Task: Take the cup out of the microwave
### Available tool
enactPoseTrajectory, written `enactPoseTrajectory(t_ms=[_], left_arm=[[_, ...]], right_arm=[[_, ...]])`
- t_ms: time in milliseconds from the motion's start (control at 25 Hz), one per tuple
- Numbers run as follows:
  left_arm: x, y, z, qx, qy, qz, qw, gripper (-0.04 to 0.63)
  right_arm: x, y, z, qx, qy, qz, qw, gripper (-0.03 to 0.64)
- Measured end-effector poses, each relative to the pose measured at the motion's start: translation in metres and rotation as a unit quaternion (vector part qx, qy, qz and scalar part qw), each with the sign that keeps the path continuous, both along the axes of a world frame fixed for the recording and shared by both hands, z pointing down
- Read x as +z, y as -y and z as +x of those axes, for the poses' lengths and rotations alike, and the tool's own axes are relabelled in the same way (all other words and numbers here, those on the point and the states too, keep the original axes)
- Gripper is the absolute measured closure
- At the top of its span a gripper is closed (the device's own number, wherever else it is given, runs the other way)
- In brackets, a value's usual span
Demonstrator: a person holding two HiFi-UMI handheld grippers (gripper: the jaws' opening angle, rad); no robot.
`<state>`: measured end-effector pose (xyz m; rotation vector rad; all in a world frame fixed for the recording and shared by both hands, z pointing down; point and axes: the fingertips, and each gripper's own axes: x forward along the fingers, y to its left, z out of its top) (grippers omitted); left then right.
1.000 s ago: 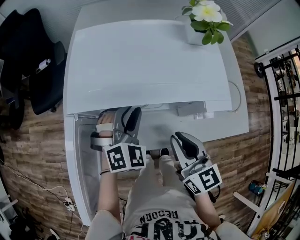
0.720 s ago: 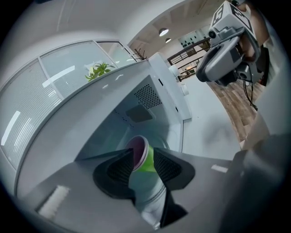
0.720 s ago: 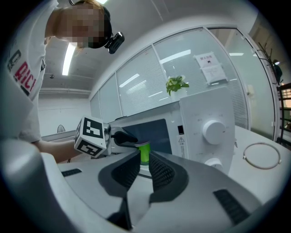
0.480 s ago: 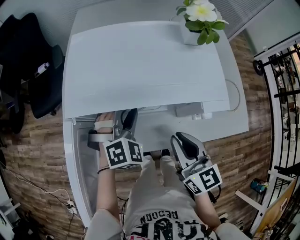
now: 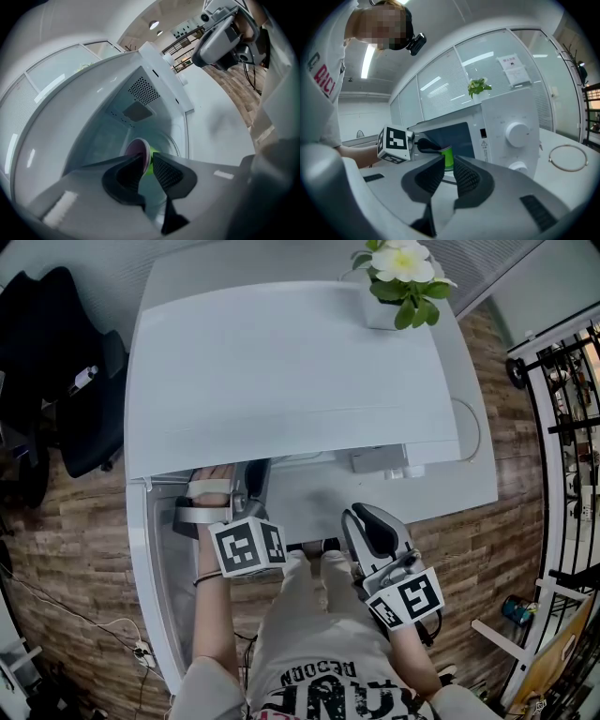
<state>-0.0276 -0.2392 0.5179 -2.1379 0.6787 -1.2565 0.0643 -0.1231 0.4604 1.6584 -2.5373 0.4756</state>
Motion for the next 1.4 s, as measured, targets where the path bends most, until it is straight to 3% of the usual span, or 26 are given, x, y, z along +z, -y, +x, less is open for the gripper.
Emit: enactPoseTrajectory(t_ms=[240,1400], left_arm=[[0.000,-0.002,0.002,0.010,0.008,-0.001,0.9999,0.555],[-0.029,-0.048,-0.004,0.022,-0.024,-0.016,0.9994,0.560]], right_arm=[[0.000,0.001,0.001,0.002,0.001,-0.001,1.000,0.549],[-0.009,-0.014,-0.008,-0.012,0.006,0.009,1.000,0.549]])
